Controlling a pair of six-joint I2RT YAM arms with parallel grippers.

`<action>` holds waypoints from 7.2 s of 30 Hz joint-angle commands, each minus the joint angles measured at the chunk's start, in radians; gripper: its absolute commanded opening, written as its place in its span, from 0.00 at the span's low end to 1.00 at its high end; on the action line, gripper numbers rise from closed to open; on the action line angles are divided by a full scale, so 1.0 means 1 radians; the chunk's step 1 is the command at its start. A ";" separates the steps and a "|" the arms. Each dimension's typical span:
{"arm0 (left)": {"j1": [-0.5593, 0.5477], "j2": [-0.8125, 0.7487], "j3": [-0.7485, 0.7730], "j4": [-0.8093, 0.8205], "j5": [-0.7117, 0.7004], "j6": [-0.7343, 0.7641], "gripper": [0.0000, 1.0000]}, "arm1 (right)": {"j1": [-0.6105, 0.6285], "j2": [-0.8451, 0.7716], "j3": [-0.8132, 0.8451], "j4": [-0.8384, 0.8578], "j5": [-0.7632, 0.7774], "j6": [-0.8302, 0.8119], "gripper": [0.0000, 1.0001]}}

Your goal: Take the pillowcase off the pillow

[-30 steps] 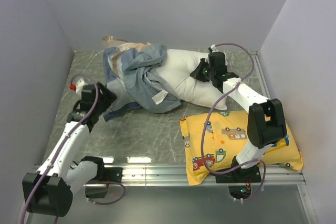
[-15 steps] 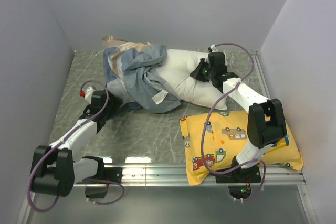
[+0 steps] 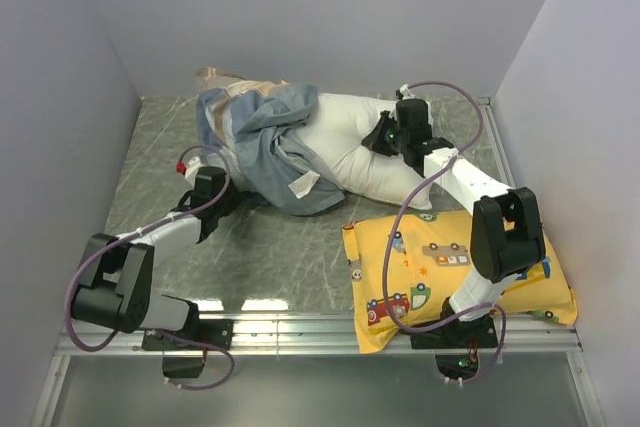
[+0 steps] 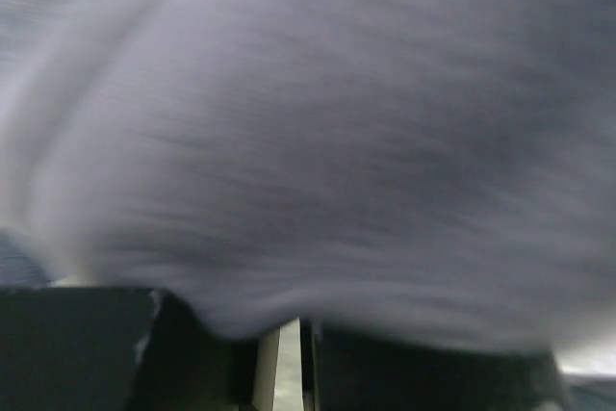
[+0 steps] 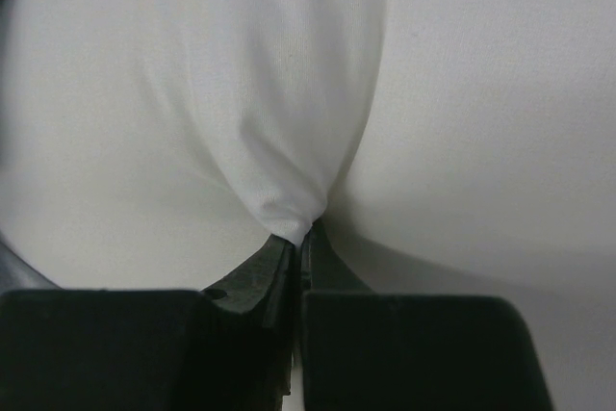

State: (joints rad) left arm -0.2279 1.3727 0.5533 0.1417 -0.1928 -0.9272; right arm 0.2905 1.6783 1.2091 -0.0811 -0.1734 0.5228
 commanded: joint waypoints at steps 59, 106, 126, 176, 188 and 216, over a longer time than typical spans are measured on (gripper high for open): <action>0.002 -0.133 0.254 -0.458 -0.373 -0.128 0.00 | -0.097 -0.015 0.055 -0.132 0.061 -0.047 0.00; -0.360 -0.013 0.385 -0.416 -0.454 -0.001 0.00 | -0.129 -0.052 0.069 -0.175 0.089 -0.075 0.00; 0.407 -0.310 0.227 -0.406 0.044 -0.056 0.00 | -0.116 -0.113 0.069 -0.171 0.083 -0.125 0.17; 0.320 -0.221 0.904 -0.682 0.121 0.232 0.26 | 0.403 -0.010 0.529 -0.321 0.585 -0.491 0.00; 0.176 -0.210 0.818 -0.582 0.194 0.295 0.85 | 0.273 0.320 0.486 -0.201 0.299 -0.267 0.00; -0.237 -0.087 0.330 -0.295 -0.137 0.027 0.19 | 0.243 -0.012 0.333 -0.270 0.304 -0.329 0.75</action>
State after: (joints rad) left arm -0.4656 1.2839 0.8608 -0.1841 -0.2531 -0.8822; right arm 0.5297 1.7683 1.5837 -0.2504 0.1314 0.2291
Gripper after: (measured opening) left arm 0.231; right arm 0.734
